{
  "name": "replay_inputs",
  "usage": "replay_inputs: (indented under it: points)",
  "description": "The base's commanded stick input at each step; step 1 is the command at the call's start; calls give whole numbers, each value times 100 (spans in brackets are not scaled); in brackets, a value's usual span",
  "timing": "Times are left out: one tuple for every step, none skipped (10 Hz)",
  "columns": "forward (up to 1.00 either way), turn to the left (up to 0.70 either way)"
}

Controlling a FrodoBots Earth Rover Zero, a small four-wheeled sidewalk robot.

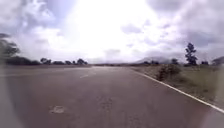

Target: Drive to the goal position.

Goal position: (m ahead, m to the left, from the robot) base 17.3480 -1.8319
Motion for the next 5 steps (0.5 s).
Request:
replay_inputs:
  points:
    - [100,0]
    - [100,0]
    - [100,0]
    - [100,0]
    - [100,0]
